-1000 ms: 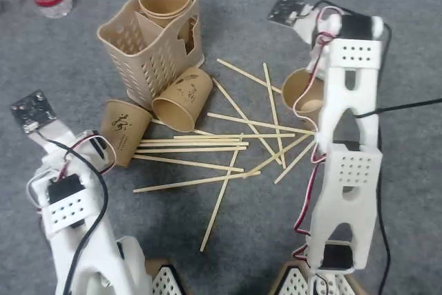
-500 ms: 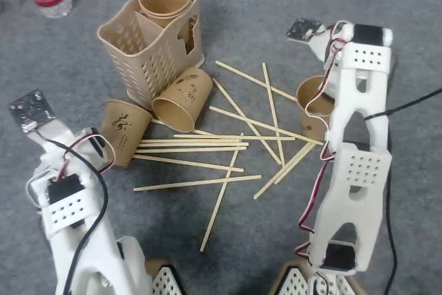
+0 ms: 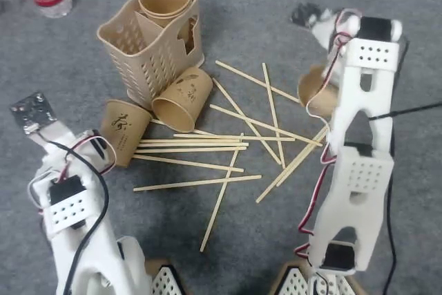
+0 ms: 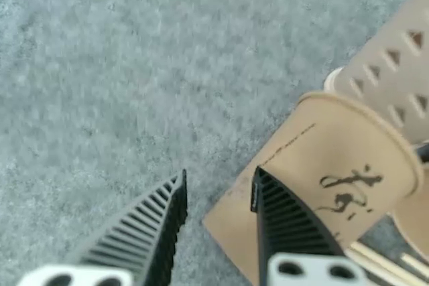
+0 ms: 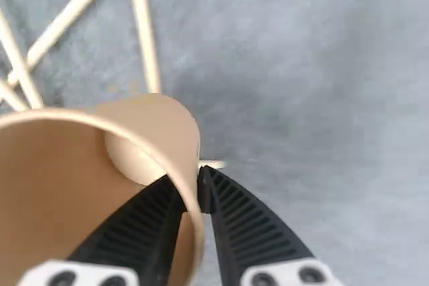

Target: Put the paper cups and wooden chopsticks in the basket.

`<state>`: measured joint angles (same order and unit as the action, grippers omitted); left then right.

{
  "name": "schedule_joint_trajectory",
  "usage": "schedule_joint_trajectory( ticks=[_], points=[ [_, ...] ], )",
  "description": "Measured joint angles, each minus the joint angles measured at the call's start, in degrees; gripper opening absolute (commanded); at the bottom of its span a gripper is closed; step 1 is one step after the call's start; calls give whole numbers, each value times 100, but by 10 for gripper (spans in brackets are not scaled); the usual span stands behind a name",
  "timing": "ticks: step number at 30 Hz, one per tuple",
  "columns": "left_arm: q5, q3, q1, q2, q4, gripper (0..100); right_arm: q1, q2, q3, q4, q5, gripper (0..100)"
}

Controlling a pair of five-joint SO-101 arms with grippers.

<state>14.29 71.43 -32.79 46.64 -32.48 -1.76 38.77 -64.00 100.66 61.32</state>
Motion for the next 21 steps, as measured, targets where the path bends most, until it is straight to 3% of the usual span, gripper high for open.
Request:
schedule_joint_trajectory(
  ticks=[4,8,16,21],
  points=[
    [0,18,-9,0,70,152,457,-976,-299,0,-44,8],
    [0,18,-9,0,70,152,1029,-1626,-404,-308,-607,8],
    [0,35,-9,0,114,152,2075,-1829,-404,-2242,-2462,8],
    [0,334,-9,0,563,152,2514,-1723,-404,-3701,-3956,7]
  ],
)
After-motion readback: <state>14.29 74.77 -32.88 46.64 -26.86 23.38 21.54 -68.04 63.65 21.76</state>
